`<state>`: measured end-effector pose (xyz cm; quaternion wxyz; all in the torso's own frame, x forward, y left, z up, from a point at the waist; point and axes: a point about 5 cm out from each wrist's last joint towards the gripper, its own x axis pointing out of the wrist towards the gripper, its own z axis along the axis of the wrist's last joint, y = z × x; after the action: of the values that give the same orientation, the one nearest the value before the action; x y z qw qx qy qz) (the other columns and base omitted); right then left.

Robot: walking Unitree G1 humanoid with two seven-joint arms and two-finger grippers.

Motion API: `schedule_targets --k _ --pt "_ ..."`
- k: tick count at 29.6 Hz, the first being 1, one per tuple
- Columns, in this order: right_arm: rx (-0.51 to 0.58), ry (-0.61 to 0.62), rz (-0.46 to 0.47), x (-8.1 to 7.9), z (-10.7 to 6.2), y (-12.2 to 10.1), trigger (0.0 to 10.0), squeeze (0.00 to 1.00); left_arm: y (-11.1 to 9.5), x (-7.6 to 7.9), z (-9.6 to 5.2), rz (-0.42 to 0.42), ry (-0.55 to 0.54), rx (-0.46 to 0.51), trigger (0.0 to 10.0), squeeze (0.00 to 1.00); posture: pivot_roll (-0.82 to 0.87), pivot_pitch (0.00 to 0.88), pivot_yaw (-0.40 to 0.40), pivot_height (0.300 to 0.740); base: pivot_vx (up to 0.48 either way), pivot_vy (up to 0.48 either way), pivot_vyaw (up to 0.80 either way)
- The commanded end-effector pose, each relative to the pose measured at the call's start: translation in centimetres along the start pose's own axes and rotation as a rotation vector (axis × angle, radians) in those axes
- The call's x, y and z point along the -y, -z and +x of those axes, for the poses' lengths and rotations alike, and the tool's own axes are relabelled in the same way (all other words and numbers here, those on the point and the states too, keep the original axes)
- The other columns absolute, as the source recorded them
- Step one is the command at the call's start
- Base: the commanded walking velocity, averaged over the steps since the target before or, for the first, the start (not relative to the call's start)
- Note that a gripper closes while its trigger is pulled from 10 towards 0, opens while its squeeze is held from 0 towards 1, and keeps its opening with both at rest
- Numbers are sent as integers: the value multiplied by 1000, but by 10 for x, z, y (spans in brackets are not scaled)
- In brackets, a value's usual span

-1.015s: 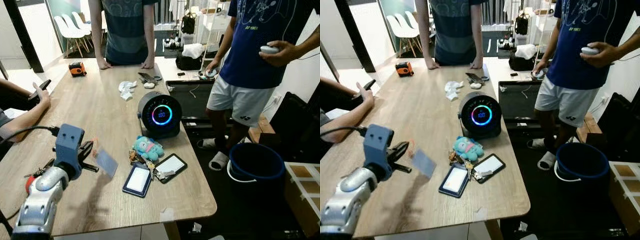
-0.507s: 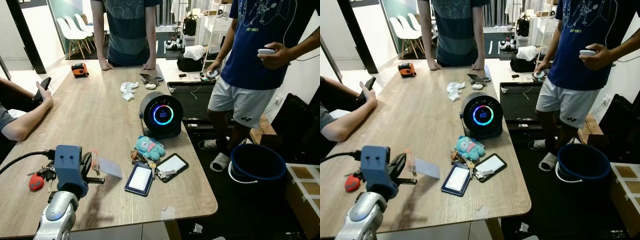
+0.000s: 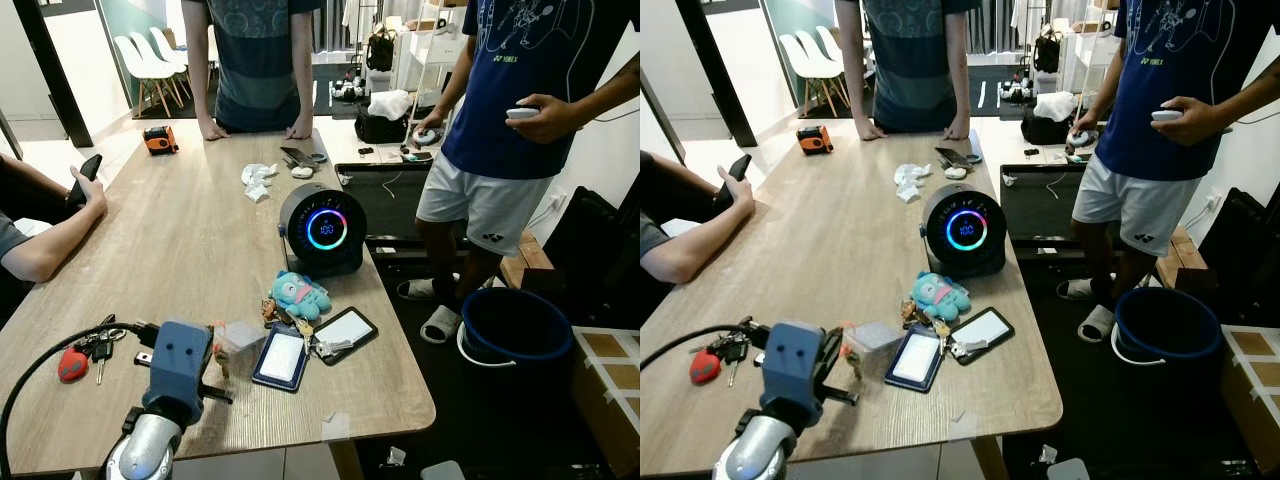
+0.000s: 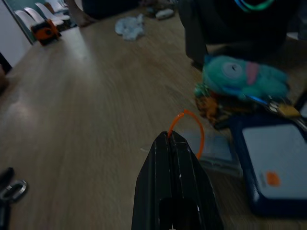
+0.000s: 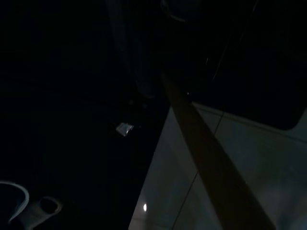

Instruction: Hang keys on a hook

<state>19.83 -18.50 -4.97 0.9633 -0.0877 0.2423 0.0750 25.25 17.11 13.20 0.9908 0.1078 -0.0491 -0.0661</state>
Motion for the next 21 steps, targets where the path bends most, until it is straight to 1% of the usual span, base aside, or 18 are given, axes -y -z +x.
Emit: schedule_targets --k 1,2,3,5,6,9,10,11,13,14,16,17,19,20,21 --pt "32 19 19 4 -3 -2 10000 0 6 8 -5 7 41 -44 10000 0 33 128 87 740 0 0 0" --pt "60 25 17 5 -3 -6 10000 0 8 9 -7 15 48 -53 10000 0 36 128 87 740 0 0 0" --pt "60 25 17 5 -3 -6 10000 0 8 9 -7 15 48 -53 10000 0 36 128 87 740 0 0 0" --pt "124 39 5 8 -4 -16 10000 0 7 7 -8 19 37 -51 10000 0 41 129 83 740 0 0 0" --pt "124 39 5 8 -4 -16 10000 0 7 7 -8 19 37 -51 10000 0 41 129 83 740 0 0 0" --pt "216 78 -12 17 -6 -33 10000 0 4 8 -7 18 22 -35 10000 0 42 128 82 740 0 0 0" --pt "216 78 -12 17 -6 -33 10000 0 4 8 -7 18 22 -35 10000 0 42 128 82 740 0 0 0" --pt "247 82 -11 18 -6 -41 10000 0 3 9 -6 14 24 -32 10000 0 39 128 83 740 0 0 0" --pt "247 82 -11 18 -6 -41 10000 0 3 9 -6 14 24 -32 10000 0 39 128 83 740 0 0 0" --pt "264 83 -7 18 -6 -45 10000 0 3 10 -5 16 28 -28 10000 0 39 128 83 740 0 0 0" --pt "264 83 -7 18 -6 -45 10000 0 3 10 -5 16 28 -28 10000 0 39 128 83 740 0 0 0" --pt "247 98 10 19 -9 -40 10000 0 2 11 -5 20 34 -24 10000 0 31 126 84 740 0 0 0" --pt "180 154 34 20 -24 -16 10000 0 2 11 -4 27 39 -19 10000 0 29 126 89 740 0 0 0" --pt "180 154 34 20 -24 -16 10000 0 2 11 -4 27 39 -19 10000 0 29 126 89 740 0 0 0" --pt "164 177 40 21 -29 -9 10000 0 2 11 -3 28 40 -18 10000 0 29 126 89 740 0 0 0"
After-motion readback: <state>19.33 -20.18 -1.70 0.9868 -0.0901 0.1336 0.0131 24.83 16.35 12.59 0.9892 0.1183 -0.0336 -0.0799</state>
